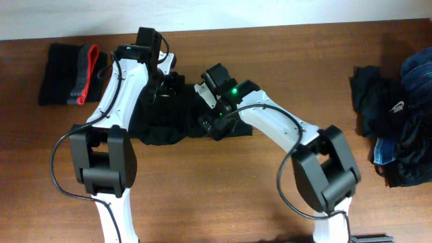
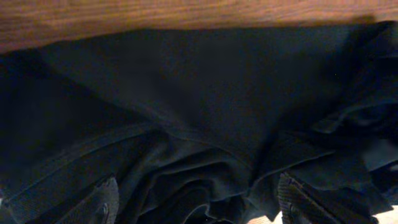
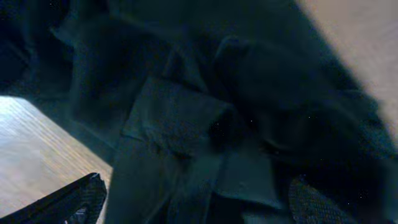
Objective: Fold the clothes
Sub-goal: 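Lift the right end and fold it leftward toward the left gripper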
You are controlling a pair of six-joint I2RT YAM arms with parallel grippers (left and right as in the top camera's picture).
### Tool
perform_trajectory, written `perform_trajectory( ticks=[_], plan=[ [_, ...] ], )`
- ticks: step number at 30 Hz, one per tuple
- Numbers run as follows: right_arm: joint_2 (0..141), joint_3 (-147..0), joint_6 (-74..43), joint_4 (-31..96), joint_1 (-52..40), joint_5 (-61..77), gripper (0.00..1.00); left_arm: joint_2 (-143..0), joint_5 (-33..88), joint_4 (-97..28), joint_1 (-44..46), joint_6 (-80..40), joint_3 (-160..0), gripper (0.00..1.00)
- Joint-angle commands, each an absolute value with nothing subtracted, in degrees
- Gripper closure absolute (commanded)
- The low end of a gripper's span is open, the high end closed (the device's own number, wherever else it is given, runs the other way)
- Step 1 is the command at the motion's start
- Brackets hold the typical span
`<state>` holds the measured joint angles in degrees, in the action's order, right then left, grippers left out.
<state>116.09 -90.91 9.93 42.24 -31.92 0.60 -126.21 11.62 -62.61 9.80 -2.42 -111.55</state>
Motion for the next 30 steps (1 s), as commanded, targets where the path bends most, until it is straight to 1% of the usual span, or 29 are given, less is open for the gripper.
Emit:
perform_trajectory(
  ticks=[1, 4, 7, 8, 10, 11, 13, 16, 21, 25, 27, 30],
  plan=[
    [107.37, -93.36, 6.20, 42.24, -31.73, -0.36, 0.01, -124.33, 12.62, -62.74, 9.41, -1.67, -112.99, 0.18],
    [104.25, -93.34, 1.72, 44.29, -30.30, -0.95, 0.01, -124.27, 10.50, -63.81, 9.32, -1.69, -112.99, 0.19],
    [103.77, -93.32, -4.05, 47.57, -27.00, -0.60, 0.01, -124.27, 6.85, -65.14, 8.80, -1.72, -112.99, 0.18],
    [104.27, -93.30, -5.34, 48.16, -25.96, 0.23, 0.00, -124.27, 6.13, -65.25, 8.43, -1.72, -112.99, 0.18],
    [105.36, -93.27, -5.41, 48.49, -24.45, 4.05, 0.03, -124.27, 6.17, -65.12, 7.68, -1.72, -112.99, 0.17],
    [105.97, -93.27, -5.32, 48.40, -23.99, 5.61, 0.04, -124.27, 6.15, -64.90, 7.31, -1.72, -112.99, 0.13],
    [106.91, -93.27, -4.34, 48.18, -23.92, 5.10, 0.05, -124.27, 6.15, -64.58, 6.66, -1.69, -112.99, 0.01],
    [107.72, -93.27, -4.43, 48.12, -23.92, 1.78, 0.07, -124.27, 6.15, -64.58, 5.87, -1.69, -112.99, 0.01],
    [108.27, -93.27, -6.57, 47.31, -23.99, 1.72, 0.15, -124.27, 5.50, -64.55, 5.56, -1.69, -112.99, 0.01],
    [109.89, -93.27, -6.13, 43.81, -24.64, 2.35, 0.18, -124.27, 5.52, -64.55, 5.56, -1.69, -112.99, 0.01],
    [110.67, -93.27, -3.14, 41.56, -25.19, 2.33, 0.21, -124.27, 5.52, -64.55, 5.56, -1.69, -112.99, 0.01],
    [111.61, -93.27, 1.74, 39.22, -26.24, 2.28, 0.22, -124.27, 5.52, -64.55, 5.56, -1.69, -112.99, 0.01]
  ],
)
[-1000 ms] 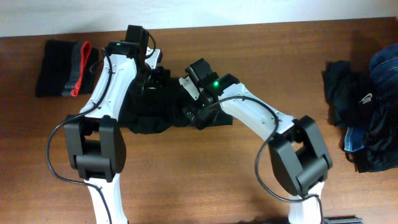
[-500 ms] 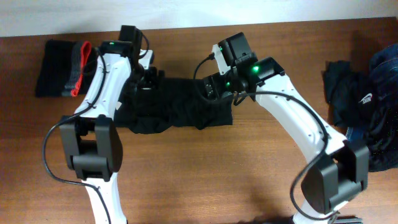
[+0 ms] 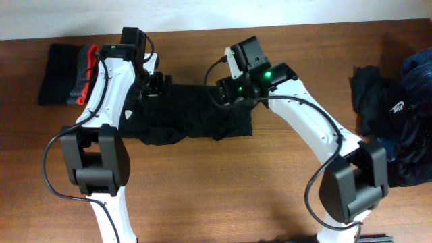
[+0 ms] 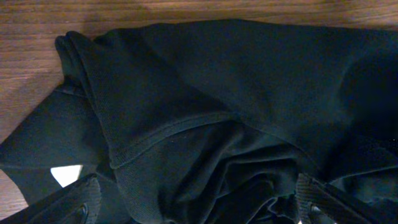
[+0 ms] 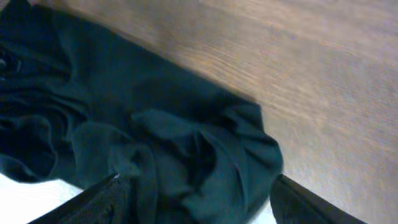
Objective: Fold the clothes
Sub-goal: 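Lift the right end and fold it leftward toward the left gripper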
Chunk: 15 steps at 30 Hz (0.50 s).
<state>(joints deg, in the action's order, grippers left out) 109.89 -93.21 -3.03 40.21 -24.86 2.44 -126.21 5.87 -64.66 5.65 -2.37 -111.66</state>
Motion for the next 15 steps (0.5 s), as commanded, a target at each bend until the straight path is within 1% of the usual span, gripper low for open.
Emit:
perform_trajectory(
  ticks=[1, 7, 10, 12, 15],
  plan=[
    [111.90, -93.27, 4.86, 38.63, -26.63, 1.85, 0.23, -124.27, 5.52, -64.58, 5.56, -1.69, -112.99, 0.01],
    [112.66, -93.30, 20.58, 38.09, -26.89, -7.99, 0.23, -124.27, 5.52, -64.55, 5.56, -1.69, -112.99, 0.01],
    [112.66, -93.34, 27.24, 37.89, -26.98, -7.94, 0.28, -124.27, 5.52, -64.58, 5.56, -1.69, -112.99, 0.01],
    [112.99, -93.34, 31.51, 37.74, -27.22, -6.48, 0.34, -124.27, 5.52, -64.58, 5.56, -1.69, -112.99, 0.01],
    [113.67, -93.32, 34.11, 36.86, -27.33, -5.06, 0.35, -124.27, 5.52, -64.58, 5.56, -1.69, -112.99, 0.01]
  ],
)
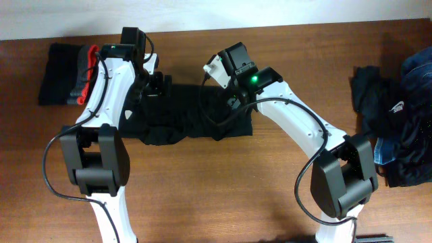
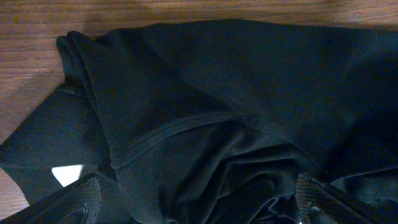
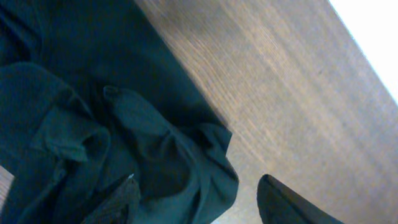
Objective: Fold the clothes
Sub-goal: 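Lift the right end and fold it leftward toward the left gripper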
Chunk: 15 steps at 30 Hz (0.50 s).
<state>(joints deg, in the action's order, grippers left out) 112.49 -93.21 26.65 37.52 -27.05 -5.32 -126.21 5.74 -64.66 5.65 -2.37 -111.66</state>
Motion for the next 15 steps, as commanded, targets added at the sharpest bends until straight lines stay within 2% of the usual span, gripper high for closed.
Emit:
perform_trajectory(
  ticks=[1, 15],
  plan=[
    [114.04, -93.32, 34.41, 36.42, -27.33, -5.10, 0.35, -124.27, 5.52, -64.55, 5.56, -1.69, -112.99, 0.01],
    [118.34, -93.32, 37.08, 33.58, -27.38, -2.07, 0.36, -124.27, 5.52, -64.58, 5.61, -1.69, -112.99, 0.01]
  ],
)
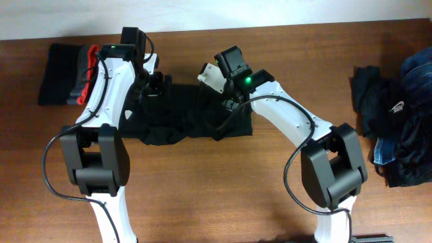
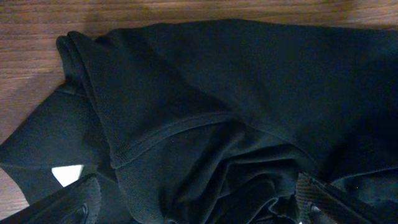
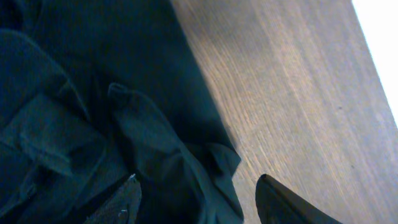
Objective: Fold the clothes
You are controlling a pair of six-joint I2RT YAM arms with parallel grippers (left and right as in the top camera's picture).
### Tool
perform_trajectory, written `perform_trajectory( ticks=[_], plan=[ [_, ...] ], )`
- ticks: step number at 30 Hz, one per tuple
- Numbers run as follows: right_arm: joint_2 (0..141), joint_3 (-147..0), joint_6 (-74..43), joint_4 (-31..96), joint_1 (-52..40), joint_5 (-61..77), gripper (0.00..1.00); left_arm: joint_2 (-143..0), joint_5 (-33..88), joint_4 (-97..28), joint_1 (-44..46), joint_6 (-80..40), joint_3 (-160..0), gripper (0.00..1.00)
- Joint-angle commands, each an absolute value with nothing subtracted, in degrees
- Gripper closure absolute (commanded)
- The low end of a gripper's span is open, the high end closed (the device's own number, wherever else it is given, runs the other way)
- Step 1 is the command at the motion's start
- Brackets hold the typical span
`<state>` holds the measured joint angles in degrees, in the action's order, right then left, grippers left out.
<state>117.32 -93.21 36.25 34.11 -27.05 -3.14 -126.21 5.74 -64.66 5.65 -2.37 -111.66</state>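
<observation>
A black garment (image 1: 182, 118) lies crumpled and partly spread on the wooden table (image 1: 202, 192). My left gripper (image 1: 154, 84) hangs over its upper left corner. In the left wrist view it (image 2: 199, 208) is open, its fingers (image 2: 81, 199) wide apart over a hemmed fold of the garment (image 2: 186, 93). My right gripper (image 1: 223, 98) is over the garment's upper right part. In the right wrist view it (image 3: 199, 202) is open above a bunched edge of the cloth (image 3: 155, 143), next to bare wood.
A folded stack of dark clothes with a red edge (image 1: 67, 74) lies at the table's far left. A loose pile of dark and blue clothes (image 1: 398, 115) sits at the right edge. The white wall runs along the table's back.
My right wrist has turned and shifted slightly, so the garment's edge sits differently in its view. My left gripper and the garment look unchanged.
Both grippers were first close together, low over the middle of the bunched black garment. A second later they were apart, the left over its upper left corner and the right over its upper right. Both stay open there, the right wrist turning.
</observation>
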Motion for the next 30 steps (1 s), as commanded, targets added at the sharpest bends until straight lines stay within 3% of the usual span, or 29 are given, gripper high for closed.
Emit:
perform_trajectory(
  ticks=[1, 7, 13, 15, 21, 30],
  plan=[
    [118.52, -93.32, 37.08, 33.56, -27.38, -1.78, 0.36, -124.27, 5.50, -64.58, 5.61, -1.69, -112.99, 0.01],
    [120.33, -93.32, 37.08, 33.36, -27.38, -1.50, 0.36, -124.27, 5.52, -64.58, 5.56, -1.69, -112.99, 0.01],
    [121.21, -93.32, 37.08, 33.06, -27.38, -1.48, 0.44, -124.27, 5.52, -64.58, 5.61, -1.69, -112.99, 0.01],
    [121.25, -93.32, 37.06, 32.49, -27.38, -1.48, 0.53, -124.27, 5.52, -64.58, 5.56, -1.69, -112.99, 0.01],
    [121.25, -93.34, 37.04, 30.55, -27.40, -0.62, 0.96, -124.27, 5.52, -64.58, 5.56, -1.69, -112.99, 0.01],
    [121.23, -96.75, 35.97, 28.62, -28.58, -0.69, 0.96, -124.27, 5.52, -64.58, 5.61, -1.69, -112.99, 0.01]
  ],
)
